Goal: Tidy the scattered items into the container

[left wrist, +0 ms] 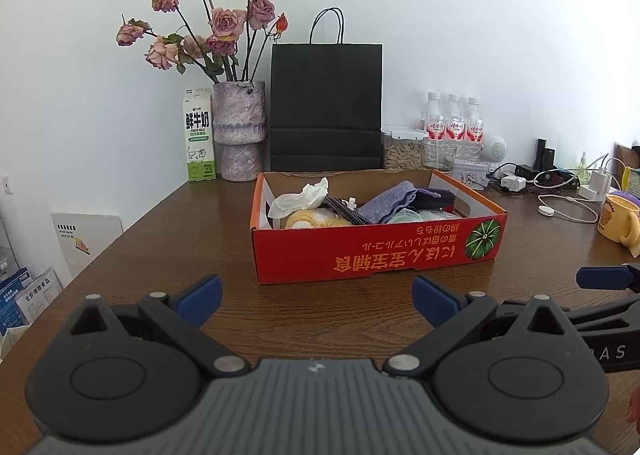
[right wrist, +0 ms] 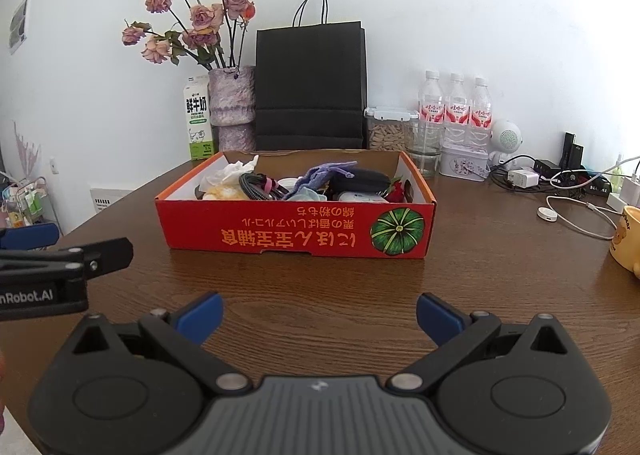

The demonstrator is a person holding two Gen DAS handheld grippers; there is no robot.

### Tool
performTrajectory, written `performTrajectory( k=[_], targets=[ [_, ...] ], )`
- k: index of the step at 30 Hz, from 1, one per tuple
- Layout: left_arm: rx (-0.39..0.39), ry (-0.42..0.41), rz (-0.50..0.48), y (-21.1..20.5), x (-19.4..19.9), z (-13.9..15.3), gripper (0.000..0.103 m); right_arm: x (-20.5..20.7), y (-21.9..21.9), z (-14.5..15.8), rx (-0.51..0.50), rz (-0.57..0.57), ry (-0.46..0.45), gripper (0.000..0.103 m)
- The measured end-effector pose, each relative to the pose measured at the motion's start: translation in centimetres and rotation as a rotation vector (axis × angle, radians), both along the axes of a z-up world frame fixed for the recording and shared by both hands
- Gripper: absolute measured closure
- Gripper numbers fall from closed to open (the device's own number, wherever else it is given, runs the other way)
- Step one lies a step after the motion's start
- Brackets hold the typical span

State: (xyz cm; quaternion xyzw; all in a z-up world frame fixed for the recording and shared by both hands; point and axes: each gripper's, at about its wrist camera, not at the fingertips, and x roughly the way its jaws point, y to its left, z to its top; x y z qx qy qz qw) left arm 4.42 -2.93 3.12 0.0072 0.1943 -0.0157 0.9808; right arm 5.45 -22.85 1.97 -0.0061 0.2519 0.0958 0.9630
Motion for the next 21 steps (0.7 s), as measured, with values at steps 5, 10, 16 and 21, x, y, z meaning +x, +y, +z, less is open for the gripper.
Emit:
performTrajectory(
  k=[5,10,16,21],
  targets=[
    [-0.008,-0.002,-0.005,0.02,-0.01,-0.03,0.000,-0.01,0.02,0.05,0.006,0.005,0.003,0.000],
    [-0.013,-0.005,-0.003,0.13,-0.02,-0.01,0.000,-0.02,0.18,0.05,0.008,0.009,0.005,0.000],
    [-0.016,0.000,0.000,0.22,0.03,0.01,0.000,0.03,0.36,-0.03,0.006,0.010,0.008,0.000],
    [-0.029,0.005,-0.011,0.31,0.13,-0.12,0.000,0.06,0.42,-0.15,0.007,0.012,0.011,0.000]
  ],
)
